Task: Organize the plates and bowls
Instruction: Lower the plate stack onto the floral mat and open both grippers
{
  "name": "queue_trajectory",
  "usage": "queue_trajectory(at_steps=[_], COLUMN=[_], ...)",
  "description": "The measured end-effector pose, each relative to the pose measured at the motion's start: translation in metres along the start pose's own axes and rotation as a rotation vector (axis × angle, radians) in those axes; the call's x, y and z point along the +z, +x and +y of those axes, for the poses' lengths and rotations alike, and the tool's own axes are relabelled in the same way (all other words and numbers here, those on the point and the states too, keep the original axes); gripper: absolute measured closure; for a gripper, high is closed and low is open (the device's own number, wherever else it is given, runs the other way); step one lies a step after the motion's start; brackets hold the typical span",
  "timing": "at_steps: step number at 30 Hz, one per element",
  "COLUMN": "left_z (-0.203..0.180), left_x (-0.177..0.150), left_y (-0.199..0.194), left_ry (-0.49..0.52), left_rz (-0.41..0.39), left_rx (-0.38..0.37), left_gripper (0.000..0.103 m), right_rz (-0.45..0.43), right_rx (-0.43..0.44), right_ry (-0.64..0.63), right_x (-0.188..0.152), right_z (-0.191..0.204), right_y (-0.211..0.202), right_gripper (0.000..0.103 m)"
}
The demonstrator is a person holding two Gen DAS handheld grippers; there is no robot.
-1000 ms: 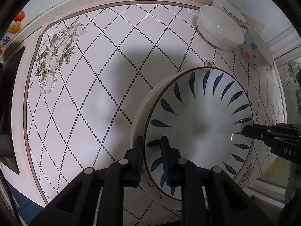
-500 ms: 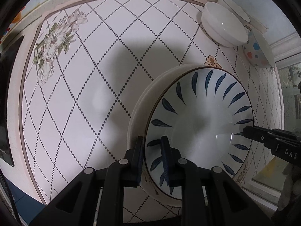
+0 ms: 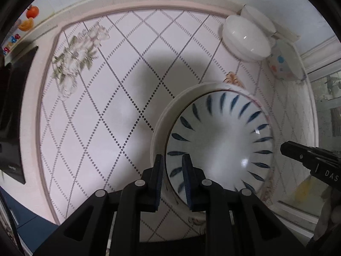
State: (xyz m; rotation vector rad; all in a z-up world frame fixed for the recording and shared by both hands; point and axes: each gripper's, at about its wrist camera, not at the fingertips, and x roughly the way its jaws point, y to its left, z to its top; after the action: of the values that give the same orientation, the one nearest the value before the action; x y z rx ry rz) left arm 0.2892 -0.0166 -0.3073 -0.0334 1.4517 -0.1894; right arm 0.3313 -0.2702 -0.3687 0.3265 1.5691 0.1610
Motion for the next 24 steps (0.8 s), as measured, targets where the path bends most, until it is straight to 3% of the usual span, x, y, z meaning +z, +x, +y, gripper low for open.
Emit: queue_trajectory(at_steps=[14, 24], left_z=[-0.020, -0.027], left_x=[-0.037, -0.067], left_y=[-0.132, -0.171], left_ry=[0.035, 0.100], left_rz=[-0.125, -0.170], left_rx=[-0.070, -0.075], left_gripper=[0.087, 0.087], right_rz=[-0.209, -0.240], right_rx=[0.007, 0.012], right_ry=[-0.085, -0.094], right_x=[-0.085, -0.125], right_z=[0.062, 0.079], right_y=[-0.148, -0.183], right_gripper=[0.081, 0.081])
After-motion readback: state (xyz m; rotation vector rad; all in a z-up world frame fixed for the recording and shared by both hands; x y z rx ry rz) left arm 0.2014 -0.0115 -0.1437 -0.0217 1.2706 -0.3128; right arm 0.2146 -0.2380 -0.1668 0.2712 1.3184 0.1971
